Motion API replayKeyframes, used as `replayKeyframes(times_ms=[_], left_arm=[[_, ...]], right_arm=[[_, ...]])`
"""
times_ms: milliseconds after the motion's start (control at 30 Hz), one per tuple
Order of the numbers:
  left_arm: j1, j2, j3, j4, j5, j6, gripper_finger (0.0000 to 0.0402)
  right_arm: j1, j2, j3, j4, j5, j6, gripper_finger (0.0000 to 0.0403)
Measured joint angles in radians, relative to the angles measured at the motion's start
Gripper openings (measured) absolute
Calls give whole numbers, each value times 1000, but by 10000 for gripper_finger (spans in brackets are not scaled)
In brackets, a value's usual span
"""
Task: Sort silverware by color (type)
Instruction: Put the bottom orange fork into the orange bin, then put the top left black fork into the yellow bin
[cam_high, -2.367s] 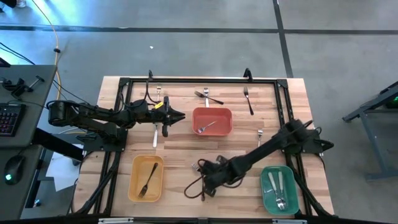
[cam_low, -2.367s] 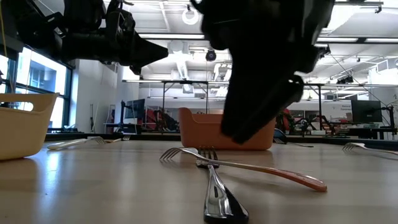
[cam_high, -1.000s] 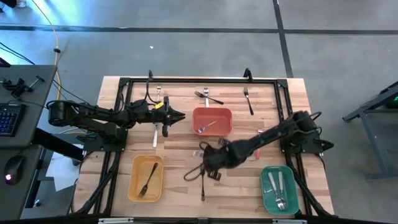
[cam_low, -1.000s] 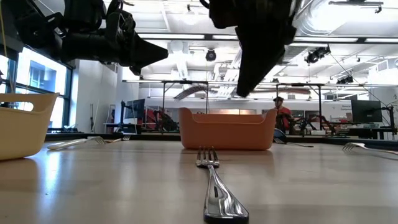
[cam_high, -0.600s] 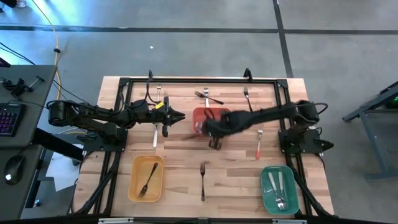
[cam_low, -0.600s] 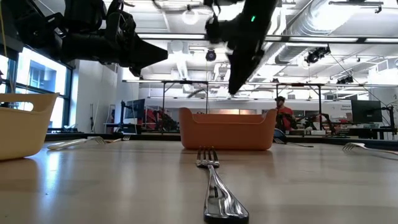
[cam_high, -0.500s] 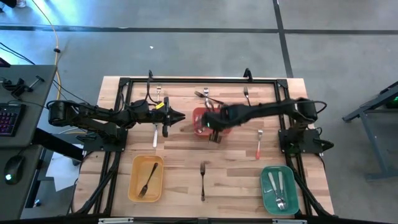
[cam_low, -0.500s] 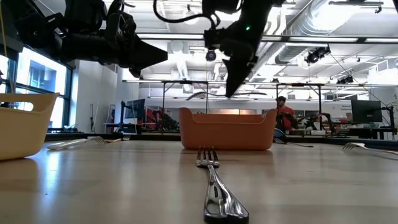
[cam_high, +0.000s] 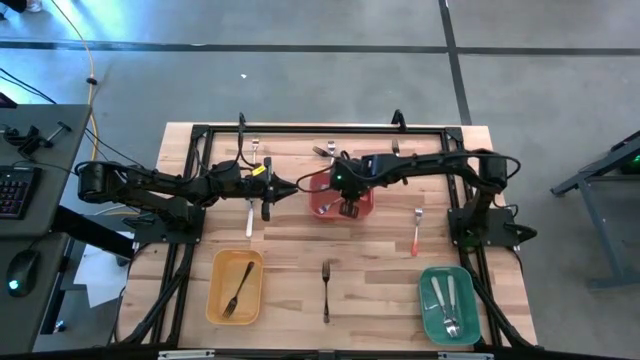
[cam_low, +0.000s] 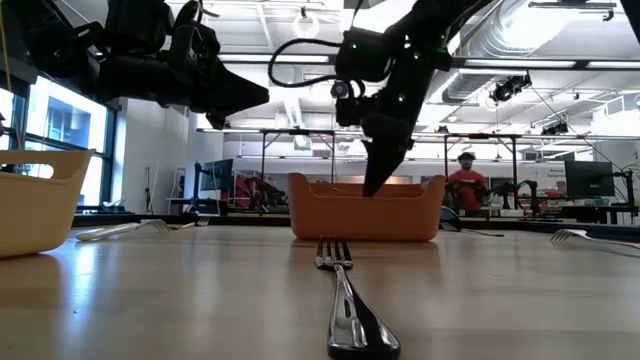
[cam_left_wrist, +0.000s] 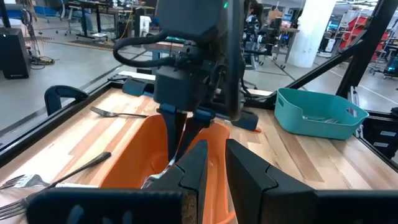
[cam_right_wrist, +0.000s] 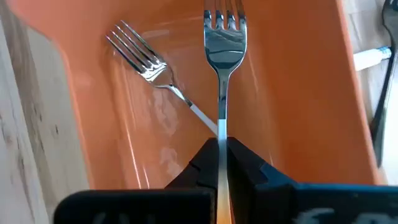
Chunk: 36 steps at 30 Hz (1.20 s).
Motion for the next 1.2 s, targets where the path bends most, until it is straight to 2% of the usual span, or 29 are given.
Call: replayKeyframes(times_ms=[333, 700, 800, 1033, 1200], left_arm=[[0, 0, 0, 2, -4, 7, 46], [0, 0, 0, 2, -5, 0, 46], [0, 0, 0, 2, -4, -8, 46], [0, 0, 0, 1, -4, -36, 46], [0, 0, 0, 1, -4, -36, 46]], right_arm=[[-52, 0, -69, 100, -102, -33, 0], [-56, 0, -78, 152, -135, -55, 1], [-56, 0, -78, 155, -148, -60, 15], [-57, -1, -77, 156, -149, -71, 85], [-59, -43, -45, 86, -145, -119, 83]])
